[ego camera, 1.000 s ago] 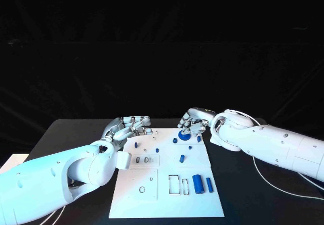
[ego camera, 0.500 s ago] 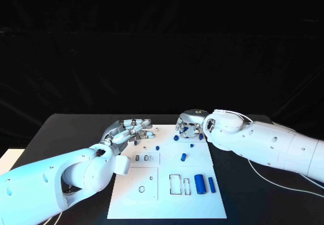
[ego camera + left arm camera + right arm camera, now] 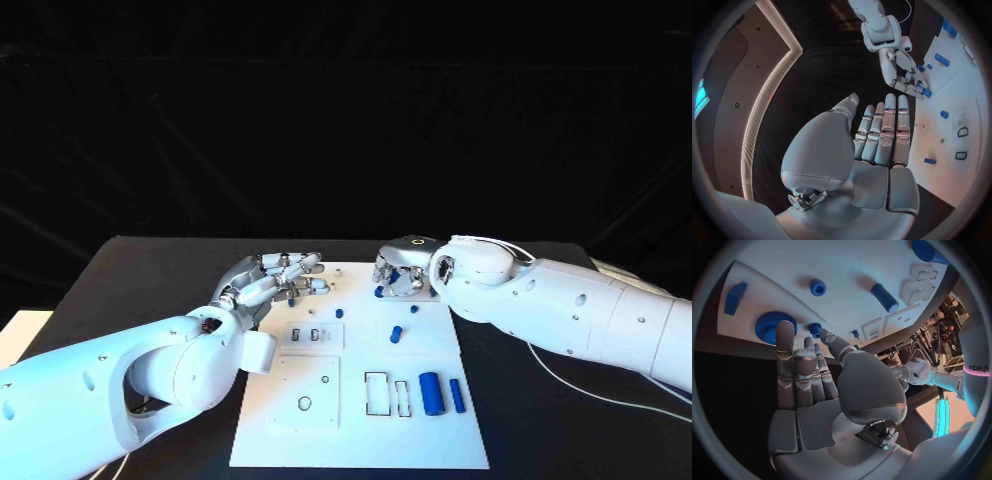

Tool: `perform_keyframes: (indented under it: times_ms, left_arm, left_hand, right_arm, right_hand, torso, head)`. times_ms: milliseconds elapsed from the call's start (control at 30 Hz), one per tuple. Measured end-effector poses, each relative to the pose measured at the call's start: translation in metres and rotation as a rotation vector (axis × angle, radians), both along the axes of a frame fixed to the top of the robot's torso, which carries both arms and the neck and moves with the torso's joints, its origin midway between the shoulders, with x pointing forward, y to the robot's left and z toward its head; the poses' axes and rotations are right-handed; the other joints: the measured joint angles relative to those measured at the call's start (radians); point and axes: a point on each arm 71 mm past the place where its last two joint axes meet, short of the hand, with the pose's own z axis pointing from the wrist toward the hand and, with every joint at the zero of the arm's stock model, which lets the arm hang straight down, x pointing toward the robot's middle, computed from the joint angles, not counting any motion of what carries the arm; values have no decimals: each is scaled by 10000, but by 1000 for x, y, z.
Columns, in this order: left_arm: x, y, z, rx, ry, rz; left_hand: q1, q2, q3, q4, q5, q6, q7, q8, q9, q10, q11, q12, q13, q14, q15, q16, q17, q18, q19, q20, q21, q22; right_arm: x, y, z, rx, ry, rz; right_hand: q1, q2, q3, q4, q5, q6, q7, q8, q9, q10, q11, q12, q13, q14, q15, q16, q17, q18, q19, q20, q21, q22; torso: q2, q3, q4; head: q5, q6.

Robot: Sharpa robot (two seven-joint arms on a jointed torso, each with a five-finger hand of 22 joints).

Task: Assemble the parts on the task board

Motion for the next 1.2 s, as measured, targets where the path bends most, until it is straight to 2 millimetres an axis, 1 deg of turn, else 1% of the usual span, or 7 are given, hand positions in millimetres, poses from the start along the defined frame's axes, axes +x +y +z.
perform_keyframes:
  times_ms: [167, 333, 700, 833, 967, 1033, 1200]
  left_arm:
    - [0, 0, 0, 4, 17, -4]
    - [1, 0, 0, 6, 24, -5]
    - [2, 0, 0, 9, 45, -14]
    - [2, 0, -1, 4, 51, -25]
    - [2, 1, -1, 9, 61, -23]
    - [3, 2, -1, 20, 68, -7]
    - [4, 4, -2, 49, 85, 28]
  left_hand:
    - [0, 0, 0, 0, 0, 0, 0, -38, 0, 0, 0, 0, 0, 0, 0, 0, 0, -1, 0, 0, 0, 0]
    - [0, 0, 42, -41, 0, 0, 0, -38, 0, 0, 0, -47, 0, 0, 0, -49, 21, 0, 0, 0, 0, -16]
    - [41, 41, 42, -41, 0, 0, -1, -38, 1, 0, 0, -48, 0, 0, 0, -67, 30, -1, 0, 0, 0, -15]
    - [41, 41, 42, -41, 0, 0, -1, -38, 1, 0, 0, -47, 0, 0, 0, -67, 30, -1, 0, 0, 0, -15]
    - [41, 41, 70, -69, 0, 0, -1, -38, 1, 0, 0, -48, 0, 0, 0, -67, 29, -2, 0, 0, -40, -15]
    - [41, 41, 69, -69, 0, 0, -1, -38, 1, 0, 0, -47, 0, 0, 0, -67, 29, -1, 0, 0, -40, -17]
    - [41, 41, 41, -96, 0, 0, -1, -38, 1, 0, 0, -47, 0, 0, 0, -67, 41, -2, 0, 0, -40, -31]
  right_arm:
    - [1, 2, -1, -51, 52, 28]
    - [2, 4, -1, -130, 127, 47]
    - [5, 6, -2, -347, 150, 25]
    - [5, 7, 0, -306, 64, 66]
    - [2, 9, 1, -61, -185, 216]
    - [0, 10, 3, 189, -416, 312]
    - [-3, 12, 12, 853, -1064, 396]
  right_hand:
    - [0, 0, 31, 31, 0, 36, -29, 0, 10, 1, 1, 0, 0, 0, 0, 203, 205, 0, 0, 0, 185, 185]
    - [0, 0, 98, 42, 0, 119, -44, 0, 20, 88, -20, 0, 0, 0, 0, 503, 547, 0, 0, 0, 475, 520]
    - [10, 9, 239, 95, -39, 332, -116, 7, 55, 279, -85, 0, 2, -1, 0, 1002, 1005, 0, 5, -4, 937, 978]
    - [138, 135, 401, 152, -390, 560, -193, 125, 72, 529, -155, 40, 15, 4, -69, 1475, 1551, -1, 309, -55, 1484, 1711]
    - [126, 168, 427, 328, -450, 731, -303, 198, 138, 739, -263, 120, 94, 36, -110, 1835, 1934, 0, 422, -94, 1936, 2306]
    - [93, 201, 461, 382, -476, 766, -337, 234, 138, 828, -282, 125, 89, 14, -130, 1865, 1990, 0, 454, -127, 2028, 2418]
    - [95, 279, 511, 488, -673, 797, -306, 235, 138, 862, -316, 125, 86, -1, -145, 1930, 2023, 0, 454, -127, 2104, 2525]
  torso:
    - [57, -3, 10]
    - [93, -19, 32]
    - [178, -21, 55]
    - [193, -27, 65]
    - [199, -32, 66]
    - [204, -33, 67]
    - [223, -33, 64]
  head:
    - [11, 35]
    - [-9, 39]
    - [-22, 31]
    - [-27, 10]
    - [-13, -6]
    - [-12, -7]
    - [-9, 32]
